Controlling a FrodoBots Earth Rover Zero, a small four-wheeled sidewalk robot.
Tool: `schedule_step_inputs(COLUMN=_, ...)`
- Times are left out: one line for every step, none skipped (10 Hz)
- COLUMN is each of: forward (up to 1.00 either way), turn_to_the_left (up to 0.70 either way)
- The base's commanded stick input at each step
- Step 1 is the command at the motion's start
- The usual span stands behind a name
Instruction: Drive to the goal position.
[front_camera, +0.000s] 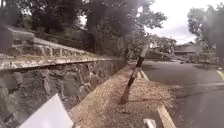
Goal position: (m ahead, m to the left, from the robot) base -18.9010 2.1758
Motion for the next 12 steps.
schedule_step_inputs(forward=0.00, turn_to_the_left=-0.50)
schedule_step_inputs(forward=0.00, turn_to_the_left=-0.50)
schedule_step_inputs(forward=0.00, turn_to_the_left=-0.50)
schedule_step_inputs(forward=0.00, turn_to_the_left=-0.50)
schedule_step_inputs(forward=0.00, turn_to_the_left=-0.50)
schedule_step_inputs(forward=0.00, turn_to_the_left=-0.50)
schedule_step_inputs(forward=0.00, turn_to_the_left=-0.50)
schedule_step_inputs(forward=0.00, turn_to_the_left=-0.50)
schedule_step_inputs(forward=0.00, turn_to_the_left=-0.50)
schedule_step_inputs(forward=0.00, turn_to_the_left=-0.50)
schedule_step_inputs(forward=0.00, turn_to_the_left=-0.50)
schedule_step_inputs(forward=0.00, turn_to_the_left=-0.50)
